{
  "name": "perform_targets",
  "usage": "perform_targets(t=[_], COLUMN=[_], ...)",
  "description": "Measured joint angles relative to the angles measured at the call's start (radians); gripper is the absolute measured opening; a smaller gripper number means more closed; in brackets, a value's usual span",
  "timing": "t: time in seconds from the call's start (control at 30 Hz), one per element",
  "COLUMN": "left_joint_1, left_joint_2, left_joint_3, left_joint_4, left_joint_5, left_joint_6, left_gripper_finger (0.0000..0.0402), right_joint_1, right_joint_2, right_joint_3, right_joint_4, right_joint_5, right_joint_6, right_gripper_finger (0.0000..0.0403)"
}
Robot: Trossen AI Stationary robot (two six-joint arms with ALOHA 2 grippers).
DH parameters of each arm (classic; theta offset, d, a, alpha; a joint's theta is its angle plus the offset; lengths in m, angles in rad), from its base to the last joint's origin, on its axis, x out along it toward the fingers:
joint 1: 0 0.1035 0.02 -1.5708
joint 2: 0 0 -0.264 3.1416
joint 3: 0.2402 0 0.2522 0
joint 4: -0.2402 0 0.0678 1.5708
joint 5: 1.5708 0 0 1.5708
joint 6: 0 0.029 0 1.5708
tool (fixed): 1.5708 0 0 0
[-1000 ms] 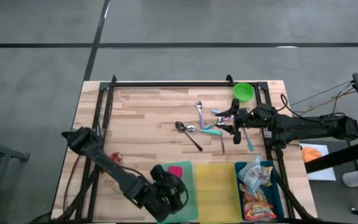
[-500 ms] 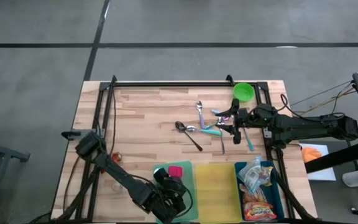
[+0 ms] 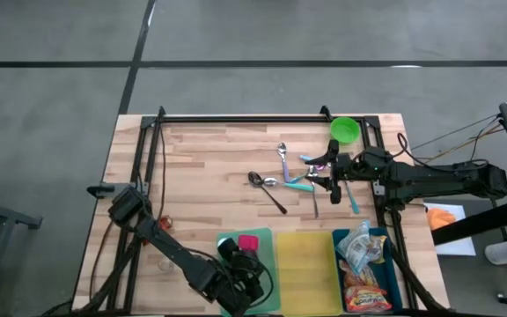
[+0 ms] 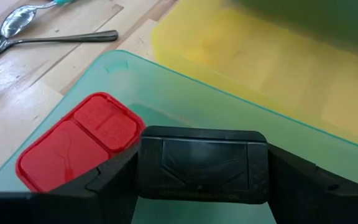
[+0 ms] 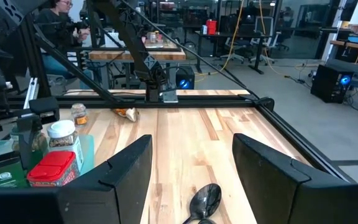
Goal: Pick & Place Food Item
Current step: Put the black seasoning can into the green bin, then put the brown seasoning bottle into the green bin
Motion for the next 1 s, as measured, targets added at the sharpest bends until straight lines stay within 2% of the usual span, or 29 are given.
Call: perform_targets(t=[0.3,0.7,1.0], left_joint_1=[0.0,0.0,0.0], left_joint_2=[0.0,0.0,-0.017], left_joint_3=[0.0,0.0,0.008], left_joint_4=[0.0,0.001,0.001], left_joint_5=[0.002,0.007,0.008], left_joint_6=[0.0,0.0,0.021], left_gripper_finger=[0.029,0.0366,0.0374], right_joint_1=[0.0,0.0,0.0], right_joint_2=[0.0,0.0,0.0], right_joint_3=[0.0,0.0,0.0], right_joint_4=[0.0,0.0,0.0], right_joint_5=[0.0,0.0,0.0], right_joint_6=[0.0,0.0,0.0], right_gripper_finger=[0.0221,0.0221,0.0221])
